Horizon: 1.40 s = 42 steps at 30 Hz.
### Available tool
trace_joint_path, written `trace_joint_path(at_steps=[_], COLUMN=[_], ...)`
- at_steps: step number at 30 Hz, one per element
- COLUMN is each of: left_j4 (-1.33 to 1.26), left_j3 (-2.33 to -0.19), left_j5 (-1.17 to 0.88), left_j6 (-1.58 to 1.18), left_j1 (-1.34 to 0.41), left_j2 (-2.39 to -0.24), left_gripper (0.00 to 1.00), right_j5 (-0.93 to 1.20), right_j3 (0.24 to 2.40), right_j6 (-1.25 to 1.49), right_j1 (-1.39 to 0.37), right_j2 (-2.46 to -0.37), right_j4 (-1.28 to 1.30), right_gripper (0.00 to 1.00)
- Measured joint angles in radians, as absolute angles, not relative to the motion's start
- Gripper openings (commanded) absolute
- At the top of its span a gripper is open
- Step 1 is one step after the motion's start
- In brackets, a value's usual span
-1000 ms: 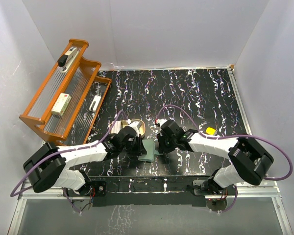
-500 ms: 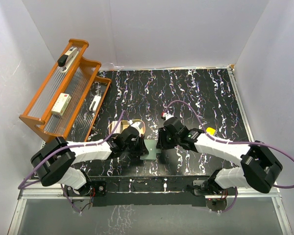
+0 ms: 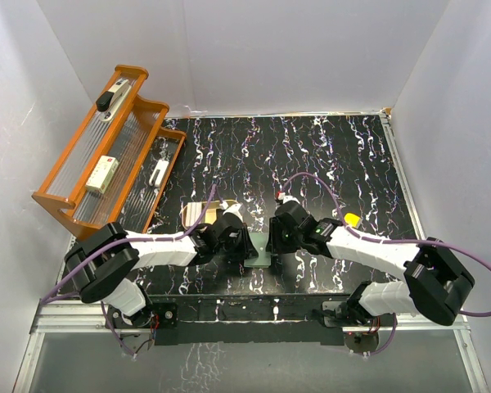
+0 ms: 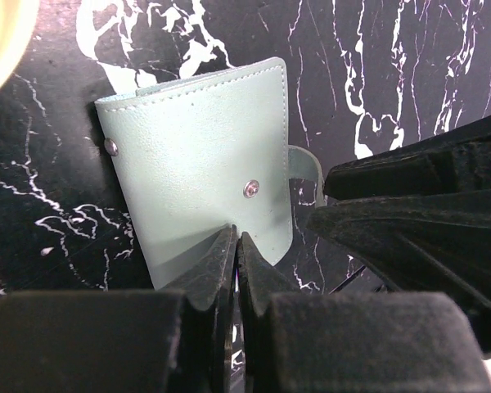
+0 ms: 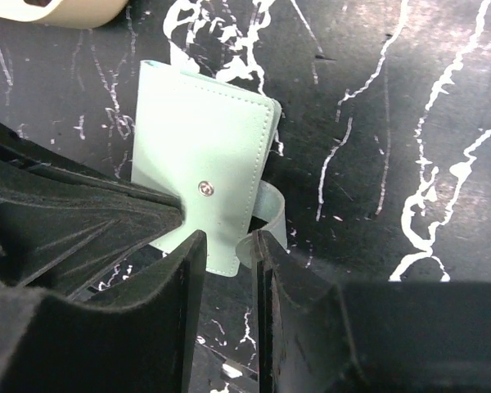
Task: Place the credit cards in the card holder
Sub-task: Close the card holder at the center of the board.
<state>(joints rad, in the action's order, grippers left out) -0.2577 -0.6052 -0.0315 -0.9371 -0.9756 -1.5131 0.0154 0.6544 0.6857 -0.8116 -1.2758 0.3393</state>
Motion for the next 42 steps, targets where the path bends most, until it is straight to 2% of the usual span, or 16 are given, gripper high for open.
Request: trace_joint_path(at_steps=[7,14,18,23,29,30,42], left_j4=[-0.254,-0.258,-0.258,-0.258,-0.258,-0.258,-0.266], left_j3=[-0.625,-0.621,-0.621,-0.621,-0.621,-0.621,-0.617], left_j5=[-0.019,-0.015,-0.015,-0.015,-0.015,-0.015,-0.015], left_j6=[-0.968,-0.989,-0.992,-0.997,-1.000,-1.001,-1.008], left_j1=[-0.987,-0.989,-0.989,-0.989,-0.989,-0.989,-0.989], left_j2=[-1.533,-1.531,-1.531,-1.531,-1.531,-1.531,-1.531], left_gripper=[0.00,0.00,0.00,0.00,0.00,0.00,0.00], right_j5=[-0.062,-0.109,-0.107,-0.094,-0.077,-0.075,-0.001], right_j3=[0.665,0.698,0.700,0.700,0.700,0.700,0.700], right_j6=[0.656,0.600,0.583,0.581,0.580,0.579,0.632], right_j1=[-0.812,-0.812,-0.812,-0.812,-0.812,-0.812,-0.812], right_j2=[-1.275,-1.261,-1.261,-1.261,-1.270,-1.272,-1.312], right_j4=[0.429,0.498,0.500,0.496,0.489,0.488,0.384], right_gripper=[0.32,0.33,0.26,0.24,0.01,0.00,0.00])
